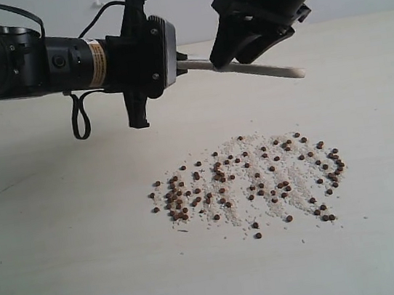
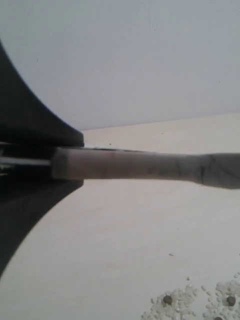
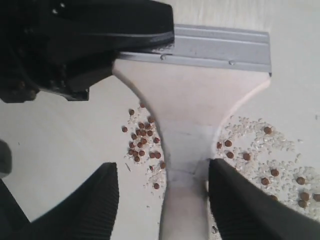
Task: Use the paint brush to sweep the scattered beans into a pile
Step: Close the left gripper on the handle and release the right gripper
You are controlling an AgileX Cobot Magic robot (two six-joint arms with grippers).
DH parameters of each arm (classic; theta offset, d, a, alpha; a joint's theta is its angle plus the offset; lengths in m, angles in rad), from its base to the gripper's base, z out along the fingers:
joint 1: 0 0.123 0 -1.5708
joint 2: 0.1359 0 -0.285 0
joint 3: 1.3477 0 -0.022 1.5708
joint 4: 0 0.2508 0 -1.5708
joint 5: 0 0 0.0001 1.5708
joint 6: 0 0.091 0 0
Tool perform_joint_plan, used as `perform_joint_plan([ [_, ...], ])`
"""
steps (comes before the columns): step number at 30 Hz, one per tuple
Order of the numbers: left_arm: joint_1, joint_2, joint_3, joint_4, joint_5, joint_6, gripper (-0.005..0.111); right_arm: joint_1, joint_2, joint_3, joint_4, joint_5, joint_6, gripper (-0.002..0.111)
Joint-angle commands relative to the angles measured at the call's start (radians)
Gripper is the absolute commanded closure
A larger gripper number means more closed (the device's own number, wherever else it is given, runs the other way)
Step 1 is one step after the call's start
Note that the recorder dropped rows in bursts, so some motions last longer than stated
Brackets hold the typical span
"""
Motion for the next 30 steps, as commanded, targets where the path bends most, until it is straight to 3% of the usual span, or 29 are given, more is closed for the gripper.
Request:
perform_joint_plan([
  [1, -0.005, -0.009, -0.008, -0.016, 0.023, -0.01, 0.107, 0.001, -0.059, -0.007, -0.019, -0.046, -0.005, 0.053],
  [9, -0.005, -0.009, -0.008, -0.016, 0.053, -0.146, 0.107, -0.003, -0.211, -0.007, -0.198, -0.196, 0.067, 0.054],
  [14, -0.005, -0.033, -0.008, -0.008, 0.108, -0.443, 0.107, -0.003, -0.342, 0.027, -0.338, -0.29, 0.203, 0.066],
  [19, -0.002, -0.097, -0.003, 0.002, 0.106, -0.775, 0.107, -0.003, -0.546, 0.194, -0.345, -0.509, 0.252, 0.084],
  [22, 0.028, -0.138, 0.016, 0.076, -0.041, -0.951, 0.107, -0.003, -0.667, 0.342, -0.344, -0.665, 0.252, 0.094],
  [24, 0.074, -0.152, 0.028, 0.109, -0.215, -1.068, 0.107, -0.003, -0.74, 0.449, -0.337, -0.753, 0.252, 0.099],
  [27, 0.156, -0.153, 0.048, 0.104, -0.451, -1.172, 0.107, -0.003, -0.856, 0.594, -0.335, -0.896, 0.26, 0.107],
  [30, 0.233, -0.153, 0.095, 0.101, -0.619, -1.192, 0.107, -0.001, -0.967, 0.744, -0.277, -1.07, 0.26, 0.108],
])
